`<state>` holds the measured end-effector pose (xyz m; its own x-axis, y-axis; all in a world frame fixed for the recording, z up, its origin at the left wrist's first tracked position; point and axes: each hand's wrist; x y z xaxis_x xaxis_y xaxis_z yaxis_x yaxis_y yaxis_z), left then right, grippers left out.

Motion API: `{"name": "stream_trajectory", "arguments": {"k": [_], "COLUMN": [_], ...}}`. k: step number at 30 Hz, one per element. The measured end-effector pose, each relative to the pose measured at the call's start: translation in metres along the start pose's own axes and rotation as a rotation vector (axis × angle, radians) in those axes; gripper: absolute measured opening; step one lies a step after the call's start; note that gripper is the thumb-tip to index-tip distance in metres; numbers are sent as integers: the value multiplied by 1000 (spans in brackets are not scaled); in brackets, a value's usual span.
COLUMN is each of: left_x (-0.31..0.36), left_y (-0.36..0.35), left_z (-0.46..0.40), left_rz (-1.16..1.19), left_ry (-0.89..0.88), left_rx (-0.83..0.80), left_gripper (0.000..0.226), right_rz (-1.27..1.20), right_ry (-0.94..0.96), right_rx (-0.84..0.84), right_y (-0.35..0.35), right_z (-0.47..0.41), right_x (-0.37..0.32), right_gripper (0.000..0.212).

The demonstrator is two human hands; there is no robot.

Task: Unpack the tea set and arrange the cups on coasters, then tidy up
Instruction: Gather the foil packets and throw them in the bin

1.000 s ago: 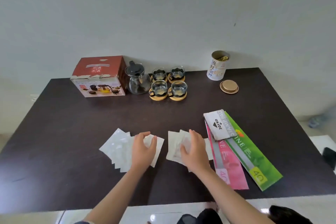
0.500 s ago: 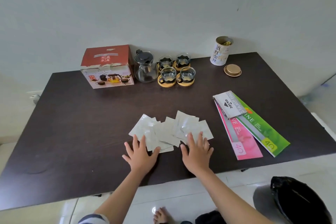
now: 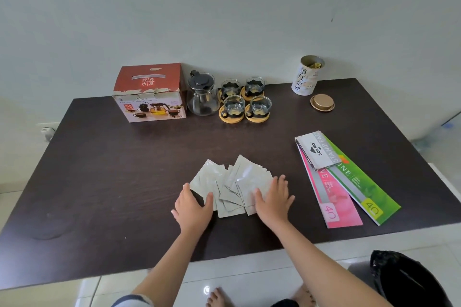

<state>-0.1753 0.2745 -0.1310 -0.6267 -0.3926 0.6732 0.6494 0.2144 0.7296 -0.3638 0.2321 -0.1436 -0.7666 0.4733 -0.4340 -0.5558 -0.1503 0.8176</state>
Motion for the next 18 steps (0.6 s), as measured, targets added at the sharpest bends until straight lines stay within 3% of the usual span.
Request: {"name": "stream_trajectory", "arguments": {"k": [6,9,12,18], "left_x": [30,27,19,28], "left_y": [-23,-21,-14,-17], "left_z": [13,12,6,-5], "left_rz": [326,341,321,215], "left_ry": [-34,12,52,-81], "left_rx": [-87,-15,8,-207], "left_gripper": [72,70,76,73], "right_rz": [-296,-383,-220,29], "right_ry": [198,165,85,30], "right_rx": [-155,-78,15,-144], "right_y": [-22,-13,0,-8], "right_z": [23,8,-17,-27], "right_x": [-21,-21,-24,-47], "right_gripper": [73,67,69,68]}}
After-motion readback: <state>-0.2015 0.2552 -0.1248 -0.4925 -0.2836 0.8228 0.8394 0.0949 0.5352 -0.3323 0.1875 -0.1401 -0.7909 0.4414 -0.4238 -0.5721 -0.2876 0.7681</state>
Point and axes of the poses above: each hand's wrist, its own z-axis away from the middle knuckle, its own y-axis out of the back of the hand, x = y × z, and after that the axes turned 12 degrees about -y, right-handed
